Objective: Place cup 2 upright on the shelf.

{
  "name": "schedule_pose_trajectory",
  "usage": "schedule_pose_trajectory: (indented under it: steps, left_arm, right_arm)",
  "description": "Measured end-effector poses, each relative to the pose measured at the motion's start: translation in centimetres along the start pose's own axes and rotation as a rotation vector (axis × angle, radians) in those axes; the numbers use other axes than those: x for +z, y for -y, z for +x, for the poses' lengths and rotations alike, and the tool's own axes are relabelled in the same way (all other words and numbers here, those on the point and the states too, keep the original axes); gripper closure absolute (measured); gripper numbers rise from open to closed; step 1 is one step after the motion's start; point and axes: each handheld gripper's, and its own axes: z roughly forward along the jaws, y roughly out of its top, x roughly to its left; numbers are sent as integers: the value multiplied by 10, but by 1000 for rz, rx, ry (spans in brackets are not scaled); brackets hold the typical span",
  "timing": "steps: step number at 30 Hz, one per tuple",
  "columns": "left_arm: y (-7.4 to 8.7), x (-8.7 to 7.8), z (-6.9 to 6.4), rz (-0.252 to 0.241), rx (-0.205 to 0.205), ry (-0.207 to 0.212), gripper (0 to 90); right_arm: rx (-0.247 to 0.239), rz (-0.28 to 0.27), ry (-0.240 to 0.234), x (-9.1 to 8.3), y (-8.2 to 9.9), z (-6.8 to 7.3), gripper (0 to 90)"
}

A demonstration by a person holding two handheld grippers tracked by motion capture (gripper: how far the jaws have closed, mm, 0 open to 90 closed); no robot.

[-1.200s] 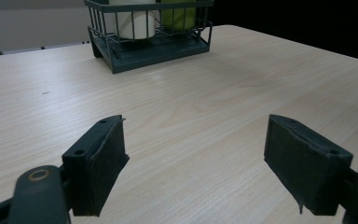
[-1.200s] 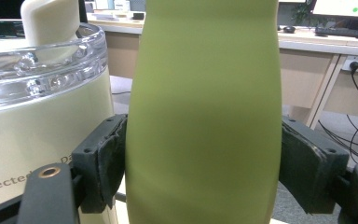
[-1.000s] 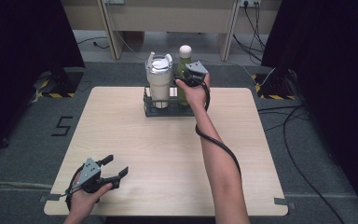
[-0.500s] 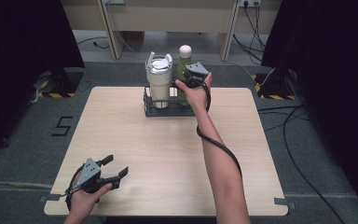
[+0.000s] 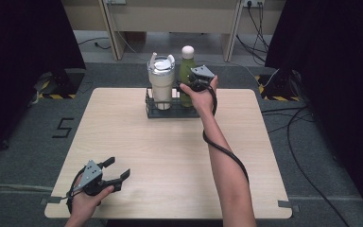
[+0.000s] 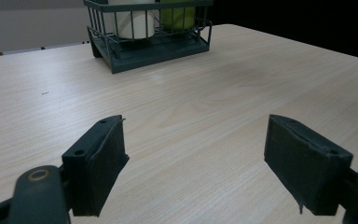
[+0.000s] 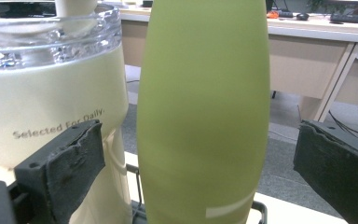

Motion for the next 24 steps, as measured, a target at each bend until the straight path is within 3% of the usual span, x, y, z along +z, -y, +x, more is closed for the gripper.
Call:
schedule_pose_trajectory:
  steps: [24]
  left_arm:
    - [0,0,-1,2,4,-3,197]
  right_arm:
    - [-22,11,-30,-30,11,-1,38]
